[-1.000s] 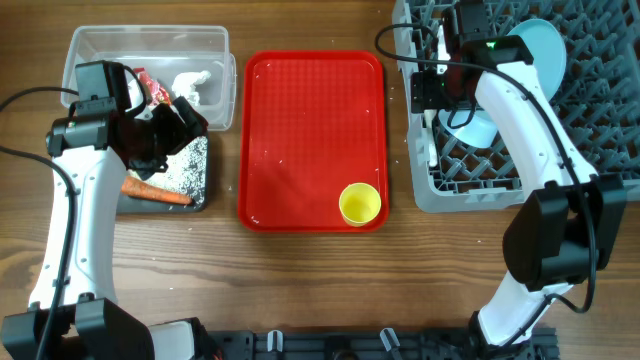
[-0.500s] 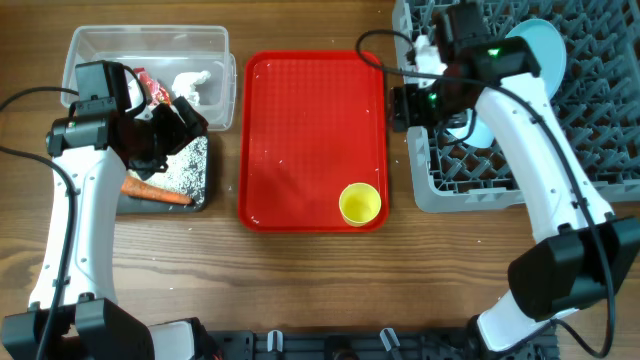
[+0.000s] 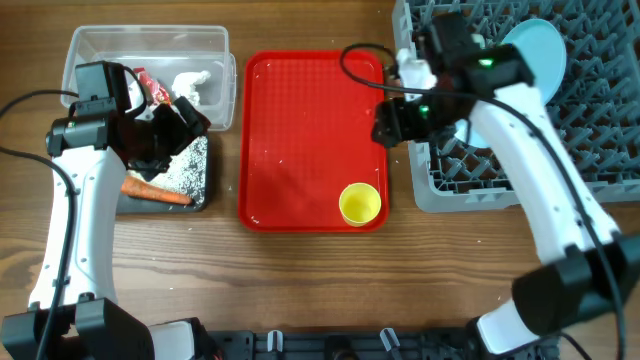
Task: Sort waste into correct bins and load items into the dishwasher rack
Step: 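Grasp the yellow cup with the left gripper and lift it, then hand the yellow cup from the left gripper to the right gripper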
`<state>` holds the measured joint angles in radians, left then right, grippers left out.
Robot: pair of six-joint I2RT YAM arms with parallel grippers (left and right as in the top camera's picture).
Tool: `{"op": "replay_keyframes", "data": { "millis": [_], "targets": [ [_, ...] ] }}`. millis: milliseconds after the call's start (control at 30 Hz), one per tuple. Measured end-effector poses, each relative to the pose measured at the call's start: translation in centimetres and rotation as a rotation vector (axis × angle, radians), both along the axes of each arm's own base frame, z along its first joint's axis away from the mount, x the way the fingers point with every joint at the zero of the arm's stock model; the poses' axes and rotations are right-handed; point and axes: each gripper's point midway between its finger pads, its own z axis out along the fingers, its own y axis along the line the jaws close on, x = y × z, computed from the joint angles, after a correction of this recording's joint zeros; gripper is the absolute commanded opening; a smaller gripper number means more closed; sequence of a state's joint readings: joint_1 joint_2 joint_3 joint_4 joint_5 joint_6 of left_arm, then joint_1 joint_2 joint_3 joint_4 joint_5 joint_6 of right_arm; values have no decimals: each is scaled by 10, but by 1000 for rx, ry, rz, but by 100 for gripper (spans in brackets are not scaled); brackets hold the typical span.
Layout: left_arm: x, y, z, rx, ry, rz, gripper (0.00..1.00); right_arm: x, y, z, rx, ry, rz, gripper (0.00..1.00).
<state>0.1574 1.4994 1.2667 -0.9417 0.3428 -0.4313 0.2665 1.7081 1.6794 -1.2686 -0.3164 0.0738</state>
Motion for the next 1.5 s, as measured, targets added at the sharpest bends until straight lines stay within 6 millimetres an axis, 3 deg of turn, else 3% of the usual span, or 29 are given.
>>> {"op": "replay_keyframes", "data": {
  "millis": [100,167,200,267,367,433,567,633,733,767,867,1033,1100,1233,1267,1300,1367,1500],
  "targets": [
    [7,-44,13,-68,-99,-210,96,2,-35,41,30,-124,-93,82],
    [4,-80,16,-61,-142,-367,93,1,-53,57,37,-172,-141,84],
    [-2,-112,16,-47,-169,-504,92,1,-68,66,37,-202,-184,86],
    [-22,-166,12,-41,-199,-732,88,1,-83,69,34,-209,-226,87],
    [-41,-216,-4,-22,-217,-953,81,1,-95,67,28,-194,-262,87],
    [-62,-251,-34,34,-175,-1115,80,1,-100,66,26,-189,-274,88],
    [-77,-264,-74,137,-93,-1218,78,-1,-100,65,25,-178,-274,88],
    [-77,-263,-86,169,-66,-1228,55,-3,-100,64,24,-172,-274,88],
    [-74,-260,-107,199,-24,-1238,11,-3,-100,64,24,-170,-274,88],
    [-74,-259,-113,206,-9,-1235,4,-4,-100,64,23,-167,-274,88],
    [-72,-253,-124,249,16,-1236,4,-5,-100,63,23,-162,-274,88],
    [-67,-248,-118,275,26,-1169,4,-5,-100,63,18,-166,-261,88],
    [-63,-247,-98,252,2,-1139,4,-4,-100,63,18,-171,-257,91],
    [-27,-257,2,-10,-301,-1054,4,5,-90,72,75,-223,-221,91],
    [-19,-255,25,-73,-379,-1040,4,9,-83,75,112,-246,-187,92],
    [-10,-251,62,-175,-502,-1030,4,11,-73,79,162,-270,-139,92],
    [-3,-243,106,-321,-651,-1046,4,11,-52,82,264,-299,-37,92],
    [-19,-226,158,-630,-817,-1155,4,-5,-4,98,578,-367,231,92]
  ]
}}
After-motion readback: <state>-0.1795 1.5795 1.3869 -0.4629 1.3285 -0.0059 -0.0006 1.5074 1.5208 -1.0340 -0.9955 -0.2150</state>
